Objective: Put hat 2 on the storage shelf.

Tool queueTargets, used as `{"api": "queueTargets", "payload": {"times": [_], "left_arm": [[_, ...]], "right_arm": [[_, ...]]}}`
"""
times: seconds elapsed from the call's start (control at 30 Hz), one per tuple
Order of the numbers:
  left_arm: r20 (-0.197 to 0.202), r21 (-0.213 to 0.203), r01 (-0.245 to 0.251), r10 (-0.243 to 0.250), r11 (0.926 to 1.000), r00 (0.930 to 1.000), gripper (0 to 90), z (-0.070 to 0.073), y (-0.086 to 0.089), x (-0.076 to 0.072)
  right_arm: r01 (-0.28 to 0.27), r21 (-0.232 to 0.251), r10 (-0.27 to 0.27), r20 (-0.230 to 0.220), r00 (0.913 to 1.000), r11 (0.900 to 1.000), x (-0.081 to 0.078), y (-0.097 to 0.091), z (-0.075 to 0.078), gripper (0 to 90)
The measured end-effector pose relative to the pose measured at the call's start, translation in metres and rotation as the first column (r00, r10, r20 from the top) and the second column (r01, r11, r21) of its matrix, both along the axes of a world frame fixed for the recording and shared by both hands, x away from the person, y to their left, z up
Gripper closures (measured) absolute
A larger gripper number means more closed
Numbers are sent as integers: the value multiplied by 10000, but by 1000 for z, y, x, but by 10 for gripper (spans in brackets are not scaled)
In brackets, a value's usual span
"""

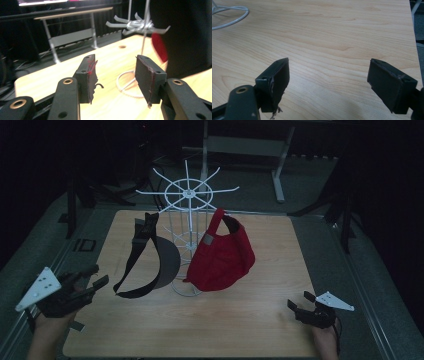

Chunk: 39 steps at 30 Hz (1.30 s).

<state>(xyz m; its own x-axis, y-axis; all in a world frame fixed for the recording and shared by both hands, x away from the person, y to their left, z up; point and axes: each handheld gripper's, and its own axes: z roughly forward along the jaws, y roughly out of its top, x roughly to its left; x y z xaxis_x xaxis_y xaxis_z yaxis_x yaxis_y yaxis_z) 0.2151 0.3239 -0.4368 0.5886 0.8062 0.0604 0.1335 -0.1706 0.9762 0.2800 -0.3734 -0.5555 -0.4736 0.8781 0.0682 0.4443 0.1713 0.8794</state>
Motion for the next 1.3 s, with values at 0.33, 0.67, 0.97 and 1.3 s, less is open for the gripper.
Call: {"api": "queueTargets", "payload": {"times": [0.33, 0.67, 0.97, 1.3], "left_arm": [[-1151, 196, -8, 30, 9998, 9933, 488, -49, -11, 15], [-1881, 907, -103, 273, 9958, 9818, 447, -81, -20, 24], [-2450, 1195, -692, 969, 9904, 9647, 192, -101, -27, 27], [-2841, 2128, -984, 1580, 9721, 9457, 43, -114, -33, 27]], "right_arm": [[-3, 29, 3, 15, 10000, 10000, 0, 0, 0, 178], [19, 22, -19, 116, 9999, 10000, -1, 0, 0, 178], [20, 30, -20, 111, 9999, 10000, 0, 0, 0, 178], [29, 31, -29, 67, 10000, 10000, 0, 0, 0, 178]]}}
